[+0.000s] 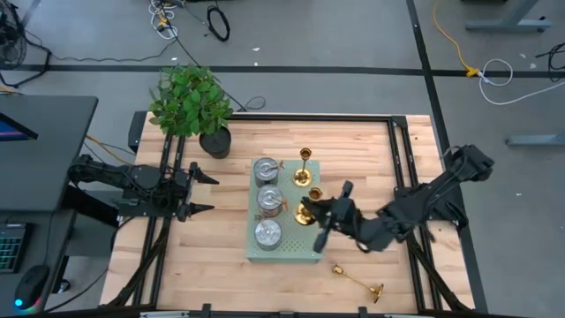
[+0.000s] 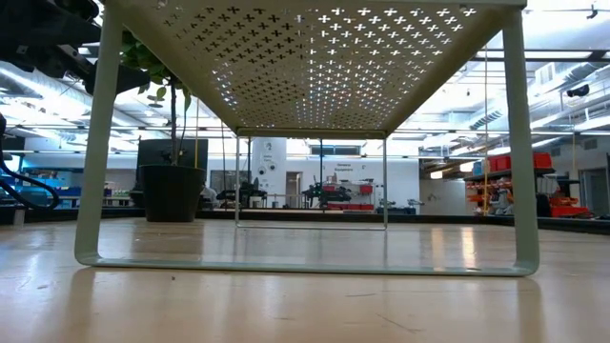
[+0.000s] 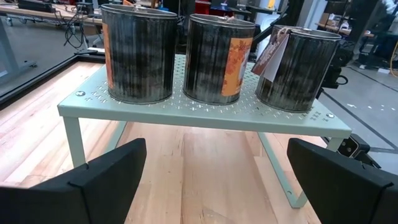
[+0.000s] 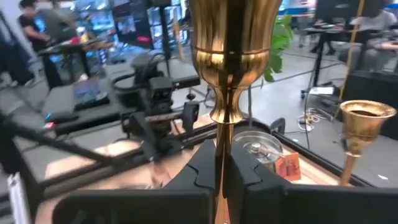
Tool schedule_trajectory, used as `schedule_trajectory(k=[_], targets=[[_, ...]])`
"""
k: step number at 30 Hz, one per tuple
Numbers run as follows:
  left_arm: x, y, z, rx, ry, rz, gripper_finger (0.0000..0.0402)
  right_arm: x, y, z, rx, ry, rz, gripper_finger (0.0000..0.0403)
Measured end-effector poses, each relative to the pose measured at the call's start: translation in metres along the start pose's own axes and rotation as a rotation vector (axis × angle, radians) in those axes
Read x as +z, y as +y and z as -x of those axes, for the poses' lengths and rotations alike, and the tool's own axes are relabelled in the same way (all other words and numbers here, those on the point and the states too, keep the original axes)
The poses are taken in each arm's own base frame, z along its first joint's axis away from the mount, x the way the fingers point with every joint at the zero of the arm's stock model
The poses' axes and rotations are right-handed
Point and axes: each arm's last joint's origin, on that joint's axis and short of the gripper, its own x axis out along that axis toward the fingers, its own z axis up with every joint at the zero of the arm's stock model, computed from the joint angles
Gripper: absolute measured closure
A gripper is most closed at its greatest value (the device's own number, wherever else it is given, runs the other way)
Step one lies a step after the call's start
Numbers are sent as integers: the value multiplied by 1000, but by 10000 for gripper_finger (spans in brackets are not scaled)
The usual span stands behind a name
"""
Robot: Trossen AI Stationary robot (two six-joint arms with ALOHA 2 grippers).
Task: Pick & Place candle stick holders
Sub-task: Put the top golden candle holder aligned with the orange scented candle on the shelf
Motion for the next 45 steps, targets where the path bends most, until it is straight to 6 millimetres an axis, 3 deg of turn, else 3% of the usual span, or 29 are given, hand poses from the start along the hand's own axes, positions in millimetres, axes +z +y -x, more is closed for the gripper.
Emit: schedule_trajectory(k=[9, 16, 30, 45], targets=[[0, 0, 0, 0, 1, 0, 3, -22, 0, -35, -119, 6, 19, 397], [0, 0, 0, 0, 0, 0, 3, -18, -6, -34, -213, -18, -15, 397], [0, 0, 0, 0, 0, 0, 3, -51, -11, -48, -242, 96, -24, 397], [0, 0, 0, 0, 1, 0, 3, -63, -22, -50, -272, 168, -24, 397]])
